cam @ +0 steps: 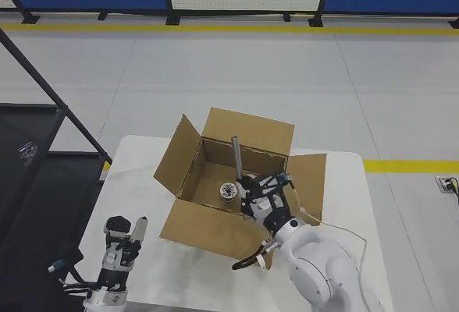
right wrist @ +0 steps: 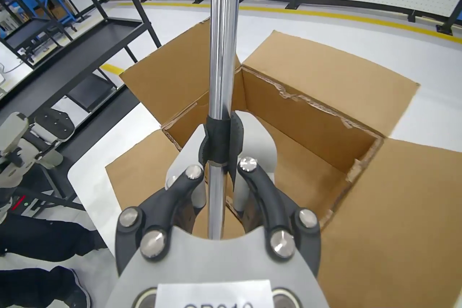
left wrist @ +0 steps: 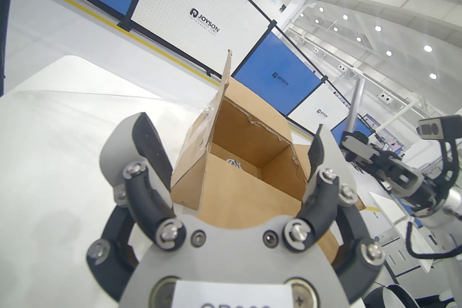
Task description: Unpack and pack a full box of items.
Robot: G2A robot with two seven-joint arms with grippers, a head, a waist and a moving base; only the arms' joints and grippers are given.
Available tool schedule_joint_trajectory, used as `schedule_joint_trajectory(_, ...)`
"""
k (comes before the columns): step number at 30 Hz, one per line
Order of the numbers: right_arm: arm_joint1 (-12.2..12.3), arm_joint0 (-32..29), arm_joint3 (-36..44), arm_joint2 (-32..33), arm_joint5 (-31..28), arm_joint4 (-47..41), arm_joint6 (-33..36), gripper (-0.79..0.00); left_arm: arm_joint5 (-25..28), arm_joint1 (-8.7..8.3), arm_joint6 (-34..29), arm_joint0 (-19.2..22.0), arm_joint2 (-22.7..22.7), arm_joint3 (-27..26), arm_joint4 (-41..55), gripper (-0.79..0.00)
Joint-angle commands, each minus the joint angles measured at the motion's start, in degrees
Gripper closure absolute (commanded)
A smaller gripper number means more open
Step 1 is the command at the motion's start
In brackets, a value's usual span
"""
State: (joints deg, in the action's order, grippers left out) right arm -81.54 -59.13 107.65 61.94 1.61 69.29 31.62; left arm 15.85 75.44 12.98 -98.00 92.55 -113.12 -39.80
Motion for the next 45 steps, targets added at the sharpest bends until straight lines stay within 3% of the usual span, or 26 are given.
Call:
schedule_joint_trajectory(1,-0.9,5.2,-6.6,-2.9,2.3,0.4,-1.4,0.0,0.5,-0.02,0.1,-0.4,0.5,-0.1,0.4,-0.785)
schedule_joint_trajectory(10,-4.5,21.0,-31.7,-8.8,9.9,-2.0,2.8,0.0,1.5,-0.06,0.0,-0.7,1.3,-0.3,0.8,-0.785)
schedule_joint_trajectory(20,-6.2,31.1,-51.3,-12.8,3.8,0.6,19.2,0.0,1.7,-0.08,-1.4,0.5,1.2,0.2,0.7,-0.785)
schedule_joint_trajectory(31,-7.3,32.3,-55.5,-13.4,3.2,1.2,21.1,0.0,1.2,0.0,-1.7,0.9,0.0,0.2,-0.4,-0.785)
schedule_joint_trajectory(33,-7.5,32.3,-55.6,-13.6,3.2,1.3,21.5,-0.323,1.2,0.02,-1.4,0.8,-0.1,0.1,-0.6,-0.785)
schedule_joint_trajectory(38,-7.8,32.0,-55.3,-13.7,2.9,1.6,22.2,-0.351,-1.3,0.06,0.5,0.2,0.6,-0.1,-4.0,-0.785)
schedule_joint_trajectory(45,-7.4,29.4,-49.9,-11.8,3.8,2.3,21.0,-0.369,-2.4,0.27,2.2,-0.4,-2.3,-1.1,-8.9,-0.785)
